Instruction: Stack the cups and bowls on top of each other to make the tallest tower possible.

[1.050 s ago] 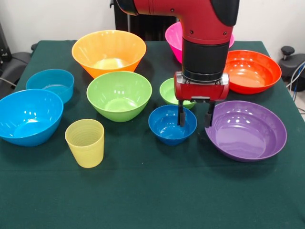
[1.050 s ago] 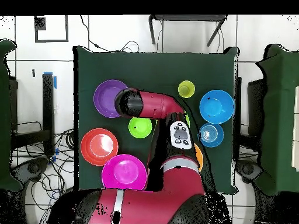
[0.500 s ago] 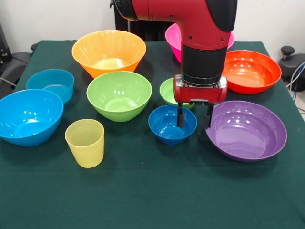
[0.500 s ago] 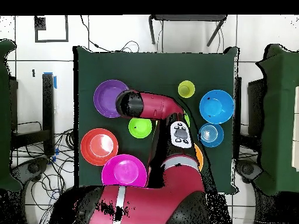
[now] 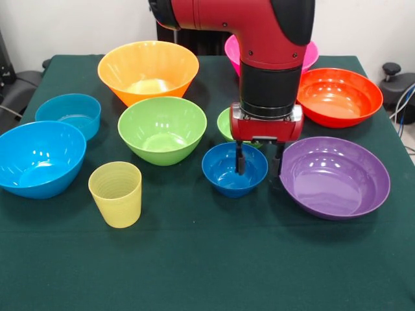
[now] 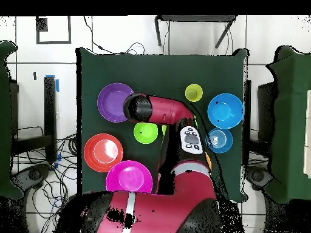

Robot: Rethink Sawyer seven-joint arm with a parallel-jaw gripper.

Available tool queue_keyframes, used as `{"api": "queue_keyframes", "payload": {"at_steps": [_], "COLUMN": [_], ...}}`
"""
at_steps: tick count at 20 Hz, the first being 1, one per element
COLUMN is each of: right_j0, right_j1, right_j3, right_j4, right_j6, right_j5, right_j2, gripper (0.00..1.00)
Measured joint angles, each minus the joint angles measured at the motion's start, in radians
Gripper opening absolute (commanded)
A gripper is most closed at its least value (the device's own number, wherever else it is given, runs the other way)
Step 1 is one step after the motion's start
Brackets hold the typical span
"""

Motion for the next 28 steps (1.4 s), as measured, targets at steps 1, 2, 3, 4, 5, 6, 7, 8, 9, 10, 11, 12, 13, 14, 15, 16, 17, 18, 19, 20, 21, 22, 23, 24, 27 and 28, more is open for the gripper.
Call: {"api": "queue_keyframes", "payload": {"at_steps": [1,2,3,4,5,6,7,8,9,10,11,12,13,14,15,16,17,18,19,20,21,22,23,24,27,28], "right_j0": [0.000,0.001,0.002,0.004,0.004,0.006,0.008,0.010,0.012,0.014,0.016,0.023,0.029,0.035,0.039,0.042,0.045,0.050,0.053,0.059,0.060,0.061,0.063,0.064,0.069,0.070], "right_j1": [0.003,0.006,0.009,0.012,0.015,0.021,0.024,0.028,0.032,0.034,0.036,0.039,0.041,0.043,0.044,0.044,0.044,0.044,0.044,0.044,0.044,0.044,0.044,0.044,0.044,0.044], "right_j3": [-0.001,-0.002,-0.003,-0.004,-0.005,-0.007,-0.008,-0.011,-0.014,-0.015,-0.017,-0.019,-0.022,-0.023,-0.023,-0.023,-0.023,-0.023,-0.023,-0.023,-0.023,-0.023,-0.023,-0.023,-0.023,-0.023], "right_j4": [0.000,0.000,0.000,0.000,0.000,0.000,0.000,0.000,0.000,0.000,0.000,0.000,0.000,0.000,0.000,0.000,0.000,0.000,0.000,0.000,0.000,0.000,0.000,0.000,0.000,0.000], "right_j6": [0.000,0.000,0.000,0.000,0.000,0.000,0.000,0.000,0.000,0.000,0.000,0.000,0.000,0.000,0.000,0.000,0.000,0.000,0.000,0.000,0.000,0.000,0.000,0.000,0.000,0.000], "right_j5": [0.000,0.000,0.000,0.000,0.000,0.000,0.000,0.000,0.000,0.000,0.000,0.000,0.000,-0.001,-0.001,-0.001,-0.001,-0.001,-0.001,-0.001,-0.001,-0.001,-0.001,-0.001,-0.001,-0.001], "right_j2": [0.000,0.001,0.001,0.001,0.001,0.001,0.001,0.001,0.001,0.000,-0.001,-0.005,-0.010,-0.015,-0.018,-0.021,-0.023,-0.026,-0.028,-0.034,-0.035,-0.037,-0.038,-0.040,-0.047,-0.048], "gripper": [1.00,1.00,1.00,1.00,1.00,1.00,1.00,1.00,1.00,1.00,1.00,1.00,1.00,1.00,1.00,1.00,1.00,1.00,1.00,1.00,1.00,1.00,1.00,1.00,1.00,1.00]}}
